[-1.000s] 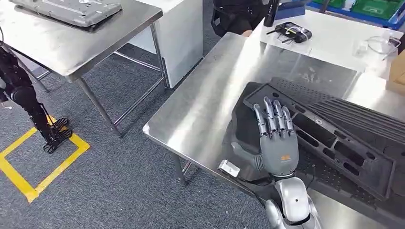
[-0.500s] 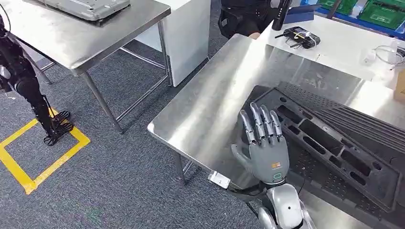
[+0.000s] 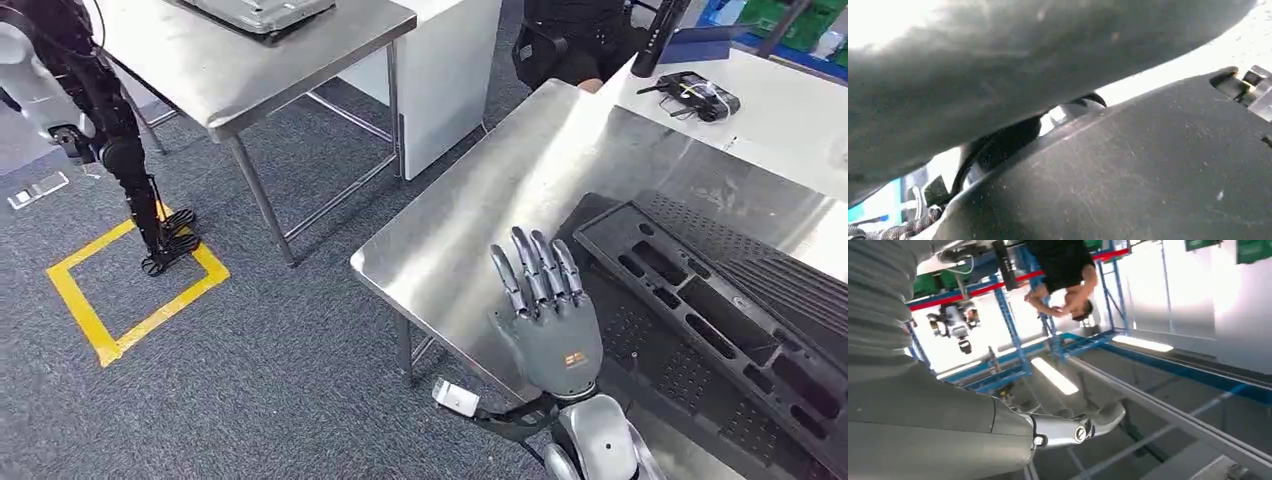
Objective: Take the parts from the cabinet and place them on the table.
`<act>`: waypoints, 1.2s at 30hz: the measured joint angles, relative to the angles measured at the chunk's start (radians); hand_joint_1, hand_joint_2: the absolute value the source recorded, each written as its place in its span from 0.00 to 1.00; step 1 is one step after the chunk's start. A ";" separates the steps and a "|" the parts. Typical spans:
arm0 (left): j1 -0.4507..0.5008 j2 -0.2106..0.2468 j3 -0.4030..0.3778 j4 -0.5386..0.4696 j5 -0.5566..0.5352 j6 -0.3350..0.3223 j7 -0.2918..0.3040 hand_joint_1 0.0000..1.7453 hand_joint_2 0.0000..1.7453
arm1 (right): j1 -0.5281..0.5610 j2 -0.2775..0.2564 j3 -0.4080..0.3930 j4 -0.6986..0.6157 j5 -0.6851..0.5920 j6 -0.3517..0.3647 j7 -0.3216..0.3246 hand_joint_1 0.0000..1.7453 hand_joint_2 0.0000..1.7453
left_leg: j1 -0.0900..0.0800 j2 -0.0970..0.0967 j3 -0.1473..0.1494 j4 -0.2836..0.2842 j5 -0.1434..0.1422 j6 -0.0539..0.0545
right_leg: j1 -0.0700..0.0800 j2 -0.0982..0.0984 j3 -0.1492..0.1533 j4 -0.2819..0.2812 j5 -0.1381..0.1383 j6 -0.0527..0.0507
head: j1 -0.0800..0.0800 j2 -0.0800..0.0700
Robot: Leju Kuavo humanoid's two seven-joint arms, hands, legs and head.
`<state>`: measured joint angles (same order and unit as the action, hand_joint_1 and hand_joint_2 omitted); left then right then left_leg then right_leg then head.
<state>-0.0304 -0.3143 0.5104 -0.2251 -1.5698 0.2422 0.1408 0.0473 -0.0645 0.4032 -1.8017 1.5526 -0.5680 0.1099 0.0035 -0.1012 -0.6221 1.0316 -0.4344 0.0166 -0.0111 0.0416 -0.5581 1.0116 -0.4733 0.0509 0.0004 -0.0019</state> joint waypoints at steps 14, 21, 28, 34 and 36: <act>-0.002 0.002 0.001 0.000 0.000 -0.001 0.005 0.00 0.00 | -0.002 -0.008 0.010 -0.005 0.000 -0.005 0.008 0.00 1.00 | 0.002 0.158 0.007 0.013 -0.018 -0.016 | 0.007 -0.149 0.032 -0.008 -0.017 -0.013 | -0.001 0.000; 0.000 0.001 0.001 0.000 0.000 -0.005 0.008 0.00 0.00 | 0.004 -0.008 0.024 -0.003 0.000 -0.013 0.011 0.00 1.00 | 0.005 0.071 -0.004 0.005 -0.003 0.022 | -0.002 -0.049 -0.083 0.230 -0.129 -0.016 | 0.003 0.000; -0.001 0.002 0.001 0.000 0.000 -0.036 0.031 0.00 0.00 | -0.012 -0.010 0.063 0.003 0.000 -0.002 0.048 0.00 1.00 | -0.003 -0.031 -0.009 0.009 0.006 0.010 | -0.009 0.047 -0.002 0.004 -0.016 0.015 | 0.003 0.000; -0.001 0.002 0.002 0.000 0.000 -0.053 0.047 0.00 0.00 | -0.033 -0.013 0.090 0.003 0.000 -0.001 0.069 0.00 1.00 | -0.003 0.047 -0.042 0.053 -0.023 -0.018 | -0.013 -0.025 0.010 -0.008 0.000 -0.033 | -0.005 0.000; -0.003 0.003 0.001 0.000 0.000 -0.063 0.052 0.00 0.00 | -0.036 -0.021 0.102 0.007 0.000 -0.001 0.087 0.00 1.00 | 0.001 0.086 -0.110 0.202 -0.105 -0.026 | -0.007 -0.057 0.013 -0.008 -0.002 -0.041 | -0.008 0.000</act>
<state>-0.0334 -0.3113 0.5116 -0.2251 -1.5702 0.1797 0.1927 0.0115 -0.0855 0.5055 -1.7948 1.5530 -0.5692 0.1969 0.0048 -0.0151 -0.7320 1.2336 -0.5390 -0.0092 -0.0177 -0.0151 -0.5448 1.0035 -0.4752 0.0099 -0.0072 -0.0019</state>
